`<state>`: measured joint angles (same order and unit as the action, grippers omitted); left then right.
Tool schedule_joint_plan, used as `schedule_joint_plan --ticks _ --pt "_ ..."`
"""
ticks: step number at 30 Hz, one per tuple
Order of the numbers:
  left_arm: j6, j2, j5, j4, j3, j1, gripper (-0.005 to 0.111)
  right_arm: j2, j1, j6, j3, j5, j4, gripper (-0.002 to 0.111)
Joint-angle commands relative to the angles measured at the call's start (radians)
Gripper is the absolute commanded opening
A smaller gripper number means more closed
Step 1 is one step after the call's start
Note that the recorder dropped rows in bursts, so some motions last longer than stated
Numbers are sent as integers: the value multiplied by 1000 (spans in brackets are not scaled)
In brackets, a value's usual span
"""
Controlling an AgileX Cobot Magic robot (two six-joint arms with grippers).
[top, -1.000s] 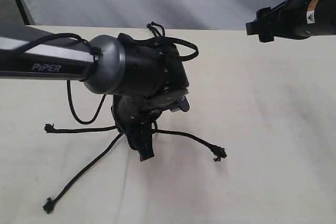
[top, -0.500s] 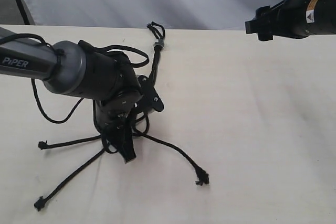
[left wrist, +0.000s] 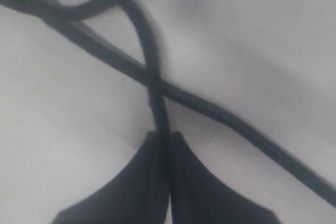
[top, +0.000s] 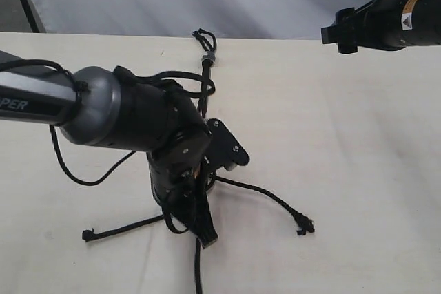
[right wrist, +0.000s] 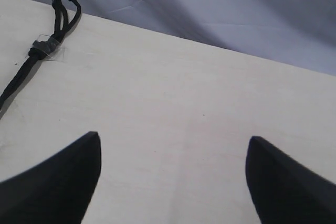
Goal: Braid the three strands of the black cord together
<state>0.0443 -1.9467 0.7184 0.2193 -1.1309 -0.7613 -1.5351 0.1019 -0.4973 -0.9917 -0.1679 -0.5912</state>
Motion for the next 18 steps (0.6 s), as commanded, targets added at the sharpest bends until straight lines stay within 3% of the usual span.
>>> schedule_joint_plan --ticks 1,9,13,16,18 --pt "46 27 -13 -16 6 44 0 8 -1 -3 3 5 4 72" --pt "136 27 -17 -69 8 50 3 8 4 -3 3 5 4 72" --pt "136 25 -17 -96 8 50 43 8 21 -3 3 5 4 72" --pt "136 25 -17 -96 8 50 55 8 21 -3 3 5 4 72" --pt "136 25 -17 -96 8 50 57 8 21 -3 3 3 4 72"
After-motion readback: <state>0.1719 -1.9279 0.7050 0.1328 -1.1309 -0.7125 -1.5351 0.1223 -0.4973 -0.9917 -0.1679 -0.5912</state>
